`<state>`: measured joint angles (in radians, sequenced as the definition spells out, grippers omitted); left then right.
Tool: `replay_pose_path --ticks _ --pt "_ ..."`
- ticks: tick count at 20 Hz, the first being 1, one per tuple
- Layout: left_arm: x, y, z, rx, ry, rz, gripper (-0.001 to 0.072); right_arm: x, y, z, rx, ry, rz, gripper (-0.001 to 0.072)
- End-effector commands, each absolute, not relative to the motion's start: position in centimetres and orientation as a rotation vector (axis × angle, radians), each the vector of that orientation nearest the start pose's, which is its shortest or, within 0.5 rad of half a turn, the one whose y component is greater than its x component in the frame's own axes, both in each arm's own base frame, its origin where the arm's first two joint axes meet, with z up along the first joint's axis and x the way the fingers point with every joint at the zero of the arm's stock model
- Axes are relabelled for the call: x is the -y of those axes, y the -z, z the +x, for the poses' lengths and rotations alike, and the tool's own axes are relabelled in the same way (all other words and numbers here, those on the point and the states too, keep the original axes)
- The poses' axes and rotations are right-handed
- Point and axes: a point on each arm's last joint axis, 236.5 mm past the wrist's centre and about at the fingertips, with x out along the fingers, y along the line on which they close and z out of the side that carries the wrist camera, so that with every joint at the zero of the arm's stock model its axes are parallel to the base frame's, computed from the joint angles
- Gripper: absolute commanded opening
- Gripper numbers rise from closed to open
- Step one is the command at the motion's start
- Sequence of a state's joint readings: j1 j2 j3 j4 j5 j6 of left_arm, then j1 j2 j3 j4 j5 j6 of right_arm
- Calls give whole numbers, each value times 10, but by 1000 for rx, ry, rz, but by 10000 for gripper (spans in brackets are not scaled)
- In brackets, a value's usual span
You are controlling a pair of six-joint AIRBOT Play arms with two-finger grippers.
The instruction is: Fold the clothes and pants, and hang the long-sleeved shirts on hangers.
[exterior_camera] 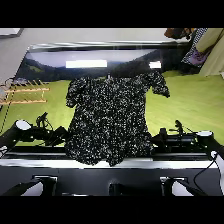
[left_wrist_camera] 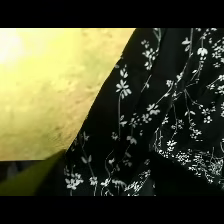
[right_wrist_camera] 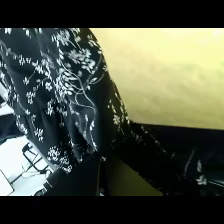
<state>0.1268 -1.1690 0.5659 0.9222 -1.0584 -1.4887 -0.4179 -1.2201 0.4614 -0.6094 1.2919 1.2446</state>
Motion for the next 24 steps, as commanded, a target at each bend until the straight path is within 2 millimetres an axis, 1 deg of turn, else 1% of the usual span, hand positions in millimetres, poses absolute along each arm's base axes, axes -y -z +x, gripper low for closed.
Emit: replay_pose_path --ticks 1,2,4,6,7,8,9,10,11,12,13,14,15,16,17,18,19,20,21,22,23,24 --pt "106 99 253 -1531 155 -723 130 -102 63 237 -1497 -340 1202 22" --pt "110 98 253 -1528 174 -708 19 -104 60 242 -1472 -357 1215 22" --pt "121 94 256 -1511 222 -695 17 -116 51 251 -1432 -409 1228 22" --pt "126 84 266 -1481 254 -679 15 -147 44 260 -1409 -472 1202 22" --pt "126 73 278 -1447 267 -671 15 -161 36 272 -1371 -511 1165 22" --pt "126 57 293 -1402 285 -658 14 -168 24 290 -1325 -530 1119 22" --pt "126 34 316 -1333 307 -640 14 -171 2 317 -1255 -551 1060 21" --pt "125 6 340 -1253 330 -619 14 -170 -33 349 -1156 -584 991 21" --pt "125 -29 365 -1159 355 -594 14 -165 -73 379 -1052 -603 928 21" --pt "124 -75 391 -1045 384 -563 15 -157 -123 408 -933 -607 854 21" --pt "123 -122 412 -930 408 -532 14 -148 -173 429 -818 -603 771 21" --pt "121 -178 428 -802 432 -494 14 -137 -230 444 -688 -589 671 21" --pt "118 -236 438 -671 452 -456 15 -127 -283 450 -576 -566 594 21" --pt "116 -290 439 -552 469 -419 15 -116 -335 449 -459 -537 525 21" --pt "113 -344 434 -429 477 -369 15 -108 -390 440 -340 -518 456 21" --pt "111 -391 423 -322 482 -325 16 -103 -443 422 -221 -506 403 21" --pt "109 -436 406 -216 487 -286 16 -97 -485 401 -118 -488 349 21" --pt "106 -472 387 -128 483 -247 17 -91 -522 374 -21 -461 308 21" --pt "104 -505 365 -44 478 -214 17 -84 -548 348 57 -429 287 21" --pt "101 -532 342 35 468 -190 17 -76 -568 319 125 -388 262 21" --pt "98 -551 321 102 455 -179 17 -70 -579 294 171 -355 234 21" --pt "94 -566 299 160 438 -167 17 -63 -589 267 212 -312 210 21"
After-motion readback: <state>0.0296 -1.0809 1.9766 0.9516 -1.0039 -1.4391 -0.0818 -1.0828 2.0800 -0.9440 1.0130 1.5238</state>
